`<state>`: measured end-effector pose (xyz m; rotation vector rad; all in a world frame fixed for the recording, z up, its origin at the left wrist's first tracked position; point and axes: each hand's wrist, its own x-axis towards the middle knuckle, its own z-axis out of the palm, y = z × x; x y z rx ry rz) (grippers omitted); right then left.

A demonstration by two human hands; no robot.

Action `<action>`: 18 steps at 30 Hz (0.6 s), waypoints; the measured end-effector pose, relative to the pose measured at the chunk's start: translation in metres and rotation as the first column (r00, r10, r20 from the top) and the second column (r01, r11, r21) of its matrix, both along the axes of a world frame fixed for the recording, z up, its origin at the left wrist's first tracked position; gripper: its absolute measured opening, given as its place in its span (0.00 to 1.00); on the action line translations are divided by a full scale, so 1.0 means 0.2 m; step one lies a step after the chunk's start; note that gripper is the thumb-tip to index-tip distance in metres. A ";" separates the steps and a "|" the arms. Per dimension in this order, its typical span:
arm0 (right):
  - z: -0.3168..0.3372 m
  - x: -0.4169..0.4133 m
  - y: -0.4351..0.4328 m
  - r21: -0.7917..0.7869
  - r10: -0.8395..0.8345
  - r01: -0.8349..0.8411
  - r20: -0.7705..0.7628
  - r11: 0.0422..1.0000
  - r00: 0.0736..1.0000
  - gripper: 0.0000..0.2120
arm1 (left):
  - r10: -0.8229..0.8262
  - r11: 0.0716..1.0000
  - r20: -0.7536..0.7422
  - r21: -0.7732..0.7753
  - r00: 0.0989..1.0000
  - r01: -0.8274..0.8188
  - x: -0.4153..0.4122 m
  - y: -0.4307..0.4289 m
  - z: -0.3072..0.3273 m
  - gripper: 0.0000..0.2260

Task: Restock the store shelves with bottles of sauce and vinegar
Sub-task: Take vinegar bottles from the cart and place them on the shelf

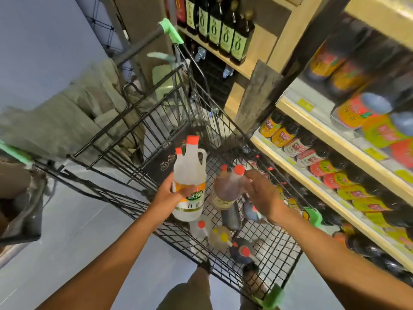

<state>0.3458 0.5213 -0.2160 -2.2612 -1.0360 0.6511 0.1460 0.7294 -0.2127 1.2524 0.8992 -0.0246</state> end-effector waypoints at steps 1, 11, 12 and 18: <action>0.10 0.03 0.00 0.045 -0.033 0.034 -0.024 0.998 0.999 0.08 | 0.013 0.999 0.026 -0.030 1.000 -0.012 0.02 -0.01 0.04 0.33; 0.71 0.22 -0.04 0.320 -0.124 0.191 -0.217 0.928 0.968 0.19 | 0.121 0.835 0.227 -0.549 0.966 0.025 0.25 -0.12 0.29 0.28; 0.73 0.23 -0.05 0.331 -0.129 0.194 -0.208 0.923 0.970 0.18 | 0.132 0.827 0.223 -0.562 0.966 0.017 0.27 -0.13 0.30 0.27; 0.79 0.24 -0.11 0.395 -0.246 0.278 -0.130 0.876 0.960 0.16 | 0.074 0.814 0.187 -0.579 0.979 0.049 0.40 -0.20 0.41 0.25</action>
